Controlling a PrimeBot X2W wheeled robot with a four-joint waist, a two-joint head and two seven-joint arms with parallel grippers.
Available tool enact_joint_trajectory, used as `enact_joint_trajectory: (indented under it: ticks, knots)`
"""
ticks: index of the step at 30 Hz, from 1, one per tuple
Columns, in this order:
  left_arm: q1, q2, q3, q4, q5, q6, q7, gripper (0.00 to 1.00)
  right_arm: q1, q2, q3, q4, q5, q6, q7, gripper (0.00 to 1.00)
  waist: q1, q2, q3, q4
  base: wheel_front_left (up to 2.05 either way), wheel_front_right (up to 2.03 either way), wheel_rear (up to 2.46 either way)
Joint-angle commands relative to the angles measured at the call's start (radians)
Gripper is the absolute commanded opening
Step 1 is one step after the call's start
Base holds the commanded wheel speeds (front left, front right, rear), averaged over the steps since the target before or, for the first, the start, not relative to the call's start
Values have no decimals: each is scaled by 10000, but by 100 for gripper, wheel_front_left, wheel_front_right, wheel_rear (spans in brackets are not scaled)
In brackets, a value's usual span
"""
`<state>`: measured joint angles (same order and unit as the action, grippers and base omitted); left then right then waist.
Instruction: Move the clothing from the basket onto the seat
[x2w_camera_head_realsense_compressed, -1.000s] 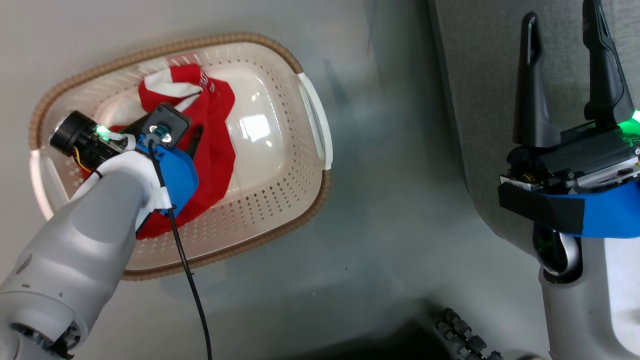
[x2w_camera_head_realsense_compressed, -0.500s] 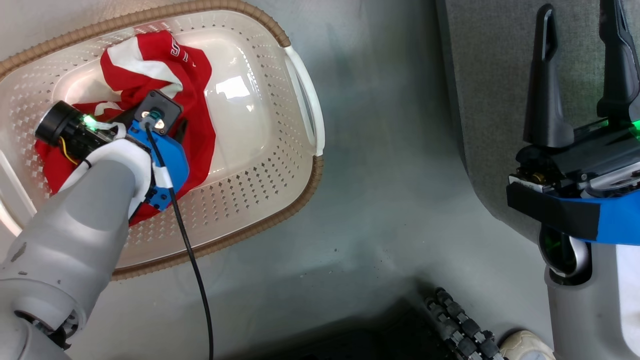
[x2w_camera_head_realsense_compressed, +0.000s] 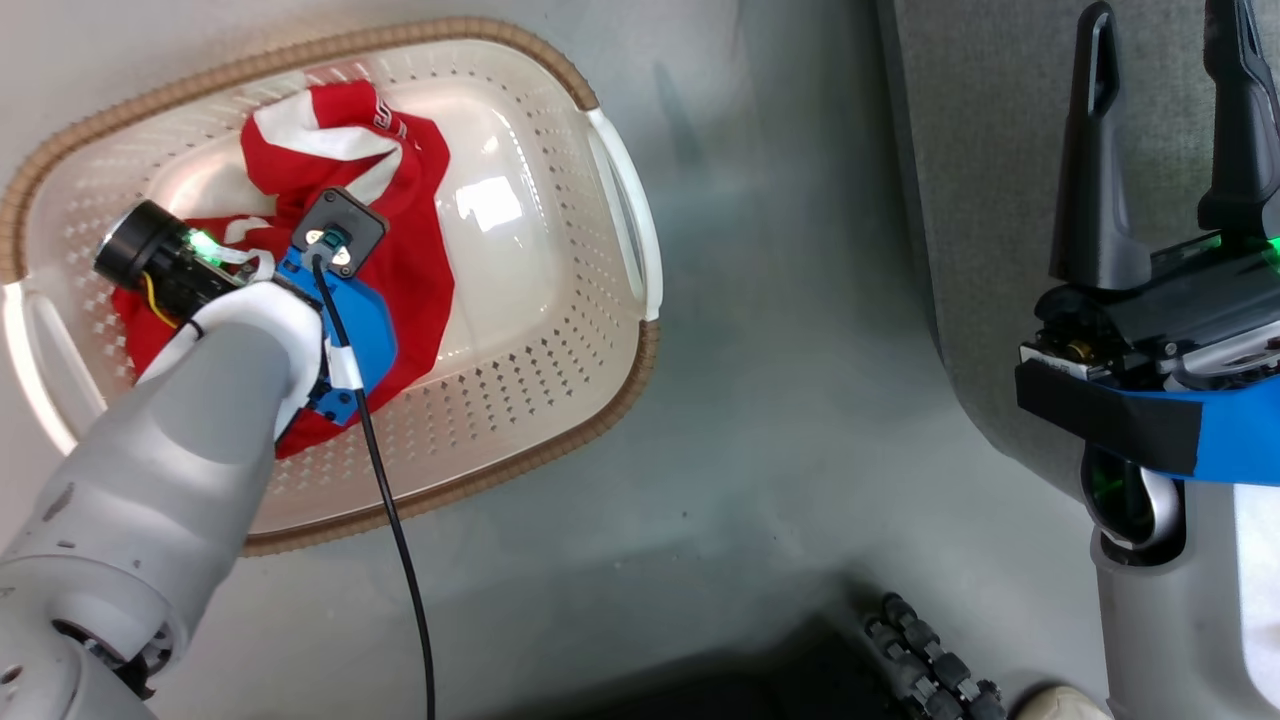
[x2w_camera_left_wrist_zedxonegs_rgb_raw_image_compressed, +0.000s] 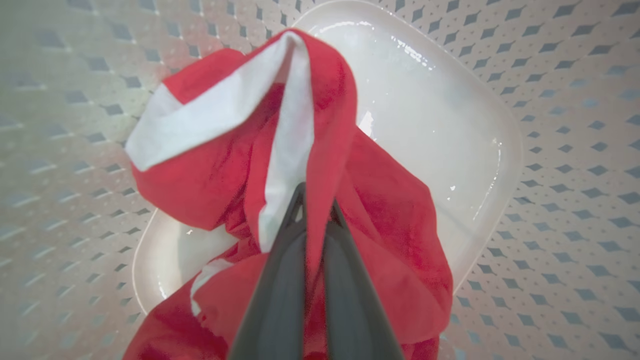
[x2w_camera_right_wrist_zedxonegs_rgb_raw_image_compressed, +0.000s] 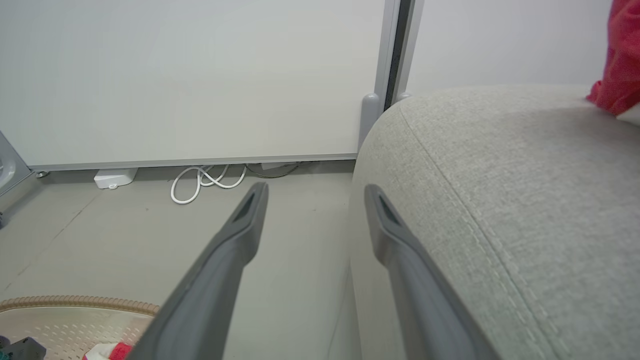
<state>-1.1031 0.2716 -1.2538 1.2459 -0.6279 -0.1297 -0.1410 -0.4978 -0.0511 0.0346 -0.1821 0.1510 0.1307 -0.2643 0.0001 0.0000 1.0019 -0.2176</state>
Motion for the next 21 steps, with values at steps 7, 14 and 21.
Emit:
enact_joint_trajectory:
  ticks: [7, 14, 21]
  knots:
    - [246, -309, -59, -396, -420, -11, -749, 0, -71, 14, -119, 202, -147, 1, -1, 100, -1, 0, -884, 429, 0, 0, 0]
    - [640, -579, 116, -848, -913, -11, -1230, 0, 119, 11, -197, 673, -329, 1, 1, 100, -1, 0, -2298, 1000, 0, 0, 0]
    - [1287, -341, 1069, -2174, -532, 153, -1251, 0, 639, 9, -343, 1089, -471, 1, -1, 100, -1, 0, -3845, 1413, 0, 0, 0]
